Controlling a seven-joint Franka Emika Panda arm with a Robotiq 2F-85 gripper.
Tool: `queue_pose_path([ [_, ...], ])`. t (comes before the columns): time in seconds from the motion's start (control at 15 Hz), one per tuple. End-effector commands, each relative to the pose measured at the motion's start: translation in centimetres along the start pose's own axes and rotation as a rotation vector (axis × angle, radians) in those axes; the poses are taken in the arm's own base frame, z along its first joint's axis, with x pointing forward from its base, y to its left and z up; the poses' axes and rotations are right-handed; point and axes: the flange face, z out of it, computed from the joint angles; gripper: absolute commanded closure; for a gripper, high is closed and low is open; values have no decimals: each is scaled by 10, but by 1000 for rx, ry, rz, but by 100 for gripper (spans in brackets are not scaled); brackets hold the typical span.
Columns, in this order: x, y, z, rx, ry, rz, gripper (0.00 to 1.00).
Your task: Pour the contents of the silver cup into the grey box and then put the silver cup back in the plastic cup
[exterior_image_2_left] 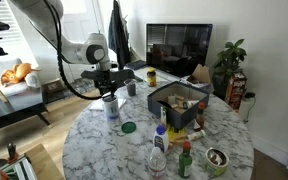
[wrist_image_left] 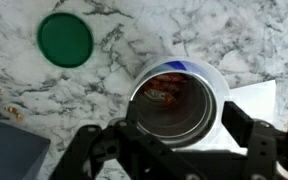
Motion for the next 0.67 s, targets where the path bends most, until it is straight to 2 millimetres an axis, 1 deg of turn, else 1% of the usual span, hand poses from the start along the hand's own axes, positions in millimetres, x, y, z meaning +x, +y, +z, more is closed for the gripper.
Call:
queue_pose_path([
  [0.0, 5, 9, 12, -19, 23, -23, 20],
  [0.13, 8, 11, 15, -20, 30, -23, 25],
  [0.27, 9, 15, 17, -25, 35, -20, 26],
  [0.33, 9, 17, 19, -26, 37, -17, 32],
  [0.4, 10, 18, 19, -27, 40, -15, 33],
  [0.47, 10, 20, 20, -28, 43, -13, 40],
  [0.53, 11, 21, 21, -33, 49, -14, 43],
  [0.6, 12, 22, 20, -31, 56, -14, 48],
])
